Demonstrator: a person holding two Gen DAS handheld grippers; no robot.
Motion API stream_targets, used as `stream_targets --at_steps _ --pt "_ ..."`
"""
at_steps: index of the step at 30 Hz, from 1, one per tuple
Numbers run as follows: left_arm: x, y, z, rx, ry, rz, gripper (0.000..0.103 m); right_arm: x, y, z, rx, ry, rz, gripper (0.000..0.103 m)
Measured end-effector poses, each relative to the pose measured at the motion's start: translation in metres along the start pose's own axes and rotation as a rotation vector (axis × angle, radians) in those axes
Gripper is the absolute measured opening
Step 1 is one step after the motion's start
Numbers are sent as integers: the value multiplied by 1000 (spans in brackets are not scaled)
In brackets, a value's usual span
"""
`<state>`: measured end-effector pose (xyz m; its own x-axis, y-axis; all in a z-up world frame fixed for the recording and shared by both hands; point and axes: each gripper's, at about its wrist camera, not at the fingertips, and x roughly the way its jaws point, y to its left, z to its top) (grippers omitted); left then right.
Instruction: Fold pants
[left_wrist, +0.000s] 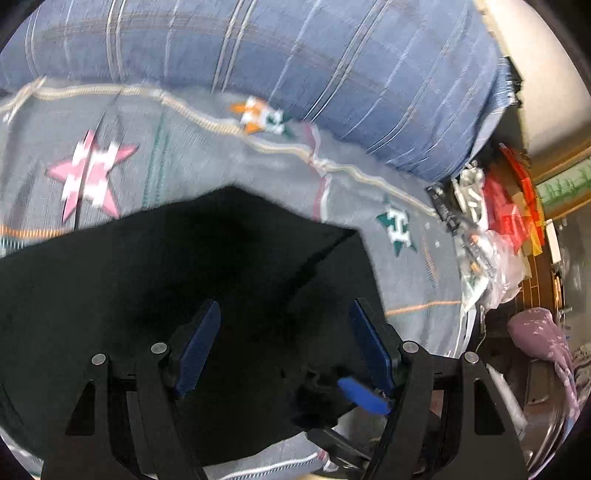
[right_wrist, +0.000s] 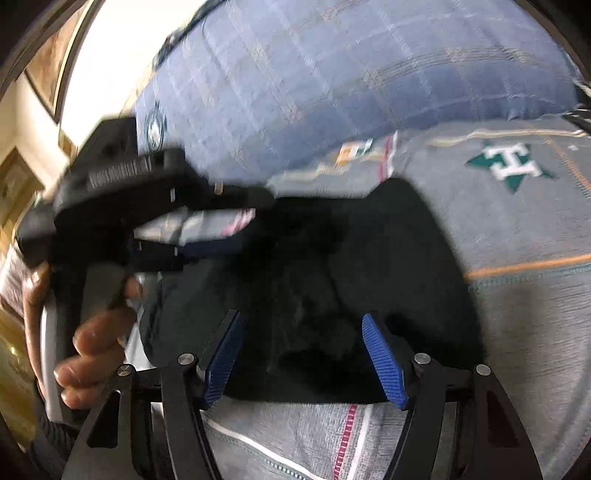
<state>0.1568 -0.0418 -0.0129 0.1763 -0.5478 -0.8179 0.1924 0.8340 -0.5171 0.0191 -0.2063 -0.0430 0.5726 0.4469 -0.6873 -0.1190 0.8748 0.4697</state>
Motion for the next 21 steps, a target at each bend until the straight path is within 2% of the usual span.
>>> stream_targets --at_steps 1,3,4,8,9,12,15,16,18,20,21 --pt "-1 3 -1 -9 5 -14 72 2 6 -7 -48 12 -29 44" --pt "-4 2 -1 3 6 -24 72 2 15 -15 -114 28 -92 39" --pt "-5 -1 -3 14 4 -25 72 3 16 -16 -125 40 -94 39" --pt "4 -13 -8 59 46 -17 72 4 8 -14 -76 58 -43 45" --pt "8 -16 -11 71 62 -4 72 3 10 -14 -85 58 -39 50" --pt "11 -18 -17 70 96 18 72 2 16 -18 -134 56 -61 55" --pt "16 -17 -19 72 105 77 72 5 26 -23 -201 56 -103 61" --pt "19 -13 -19 66 113 85 70 9 29 -23 -221 57 -121 61" --pt "25 -8 -20 40 135 83 53 13 31 -24 -239 56 -153 61" --pt "25 -7 -19 33 126 89 53 17 31 -25 -243 58 -182 57" --pt "24 -7 -20 31 122 85 47 18 32 -25 -248 51 -197 52"
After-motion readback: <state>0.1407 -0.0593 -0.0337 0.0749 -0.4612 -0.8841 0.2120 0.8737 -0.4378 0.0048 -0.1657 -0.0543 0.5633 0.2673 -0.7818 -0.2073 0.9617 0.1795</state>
